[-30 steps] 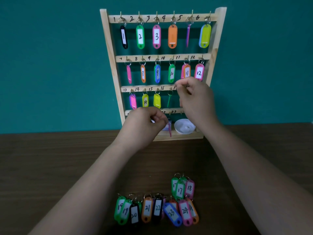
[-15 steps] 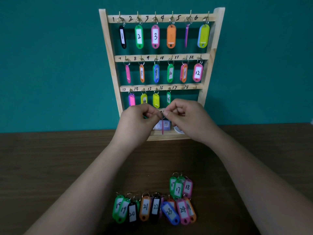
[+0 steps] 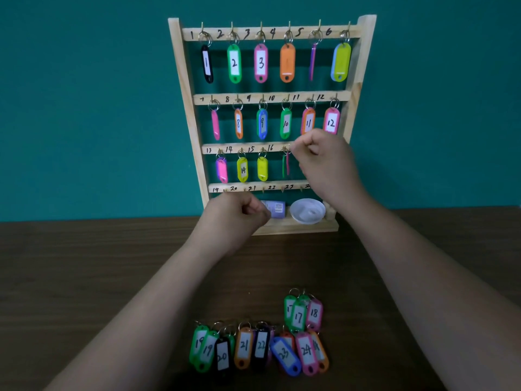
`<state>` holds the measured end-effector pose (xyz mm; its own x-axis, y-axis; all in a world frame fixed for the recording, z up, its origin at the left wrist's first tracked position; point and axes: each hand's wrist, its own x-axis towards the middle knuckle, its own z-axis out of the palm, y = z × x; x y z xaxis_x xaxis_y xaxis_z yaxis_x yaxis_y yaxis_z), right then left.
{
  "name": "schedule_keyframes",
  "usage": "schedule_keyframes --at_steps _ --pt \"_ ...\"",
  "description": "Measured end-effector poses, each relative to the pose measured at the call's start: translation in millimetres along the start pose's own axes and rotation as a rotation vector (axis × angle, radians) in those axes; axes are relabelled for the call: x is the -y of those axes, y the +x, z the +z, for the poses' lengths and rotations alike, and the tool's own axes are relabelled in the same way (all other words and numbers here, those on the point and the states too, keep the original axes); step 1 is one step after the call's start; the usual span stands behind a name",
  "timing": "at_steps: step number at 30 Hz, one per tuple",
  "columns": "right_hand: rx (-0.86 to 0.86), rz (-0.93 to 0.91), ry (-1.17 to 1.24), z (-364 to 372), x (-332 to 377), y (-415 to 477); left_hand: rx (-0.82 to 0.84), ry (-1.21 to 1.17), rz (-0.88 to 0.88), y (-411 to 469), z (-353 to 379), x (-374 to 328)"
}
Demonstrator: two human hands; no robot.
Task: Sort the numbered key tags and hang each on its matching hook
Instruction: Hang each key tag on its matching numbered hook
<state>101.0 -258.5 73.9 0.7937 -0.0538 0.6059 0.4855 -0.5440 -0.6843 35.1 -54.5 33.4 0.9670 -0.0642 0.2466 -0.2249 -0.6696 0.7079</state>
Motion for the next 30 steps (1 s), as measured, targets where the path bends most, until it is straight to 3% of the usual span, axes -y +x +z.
schedule_keyframes --at_steps 8,14,20,30 --pt "-0.05 -0.037 -0.123 7 -1 -6 0.105 0.116 0.013 -10 8 1" --pt "-0.02 -0.155 -0.025 -1 -12 -32 0.128 0.124 0.032 -15 9 3" --pt "0.252 -0.07 0.078 -7 -31 -69 0.19 0.11 0.039 -22 18 5" --pt "0.986 0.197 0.034 -28 -45 -94 0.436 0.163 0.03 -34 29 4"
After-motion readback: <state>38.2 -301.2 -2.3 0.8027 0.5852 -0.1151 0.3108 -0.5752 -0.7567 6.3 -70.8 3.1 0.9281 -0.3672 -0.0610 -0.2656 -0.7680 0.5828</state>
